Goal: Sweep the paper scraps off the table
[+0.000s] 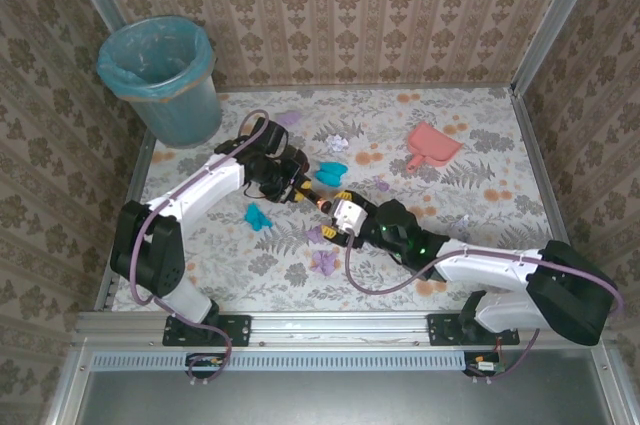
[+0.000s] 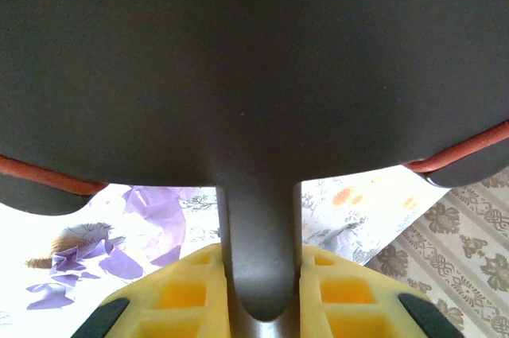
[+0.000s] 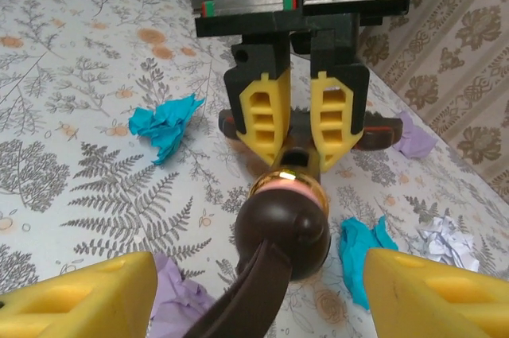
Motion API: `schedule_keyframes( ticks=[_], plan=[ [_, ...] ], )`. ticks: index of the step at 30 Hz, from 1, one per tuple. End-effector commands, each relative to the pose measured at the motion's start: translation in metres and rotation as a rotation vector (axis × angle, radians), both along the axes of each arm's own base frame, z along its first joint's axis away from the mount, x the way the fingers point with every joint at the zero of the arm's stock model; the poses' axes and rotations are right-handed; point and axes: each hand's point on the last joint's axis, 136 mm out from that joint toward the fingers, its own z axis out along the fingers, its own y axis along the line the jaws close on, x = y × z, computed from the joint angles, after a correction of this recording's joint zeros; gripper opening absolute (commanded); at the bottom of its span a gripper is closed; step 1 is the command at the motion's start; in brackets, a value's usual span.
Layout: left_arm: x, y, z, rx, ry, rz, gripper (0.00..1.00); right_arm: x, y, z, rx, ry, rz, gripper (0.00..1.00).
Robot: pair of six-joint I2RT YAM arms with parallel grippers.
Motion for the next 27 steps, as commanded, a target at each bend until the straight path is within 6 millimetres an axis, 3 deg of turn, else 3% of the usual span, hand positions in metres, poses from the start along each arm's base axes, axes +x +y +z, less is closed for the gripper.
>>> schedule_keyframes(
  ticks=[1, 16, 27],
  plan=[
    [0.001, -0.008, 0.015, -0.037, -0.031, 0.006, 0.00, 0.011, 0.009, 0.022, 0.053, -0.033, -0.034, 0.69],
    [0.000, -0.016, 0.021, -0.039, -0.053, -0.002, 0.00, 0.023, 0.016, 0.016, 0.023, -0.048, -0.066, 0.59],
    [-0.002, -0.021, 0.018, -0.036, -0.051, -0.011, 0.00, 0.027, 0.017, 0.013, 0.026, -0.026, -0.084, 0.41]
  ],
)
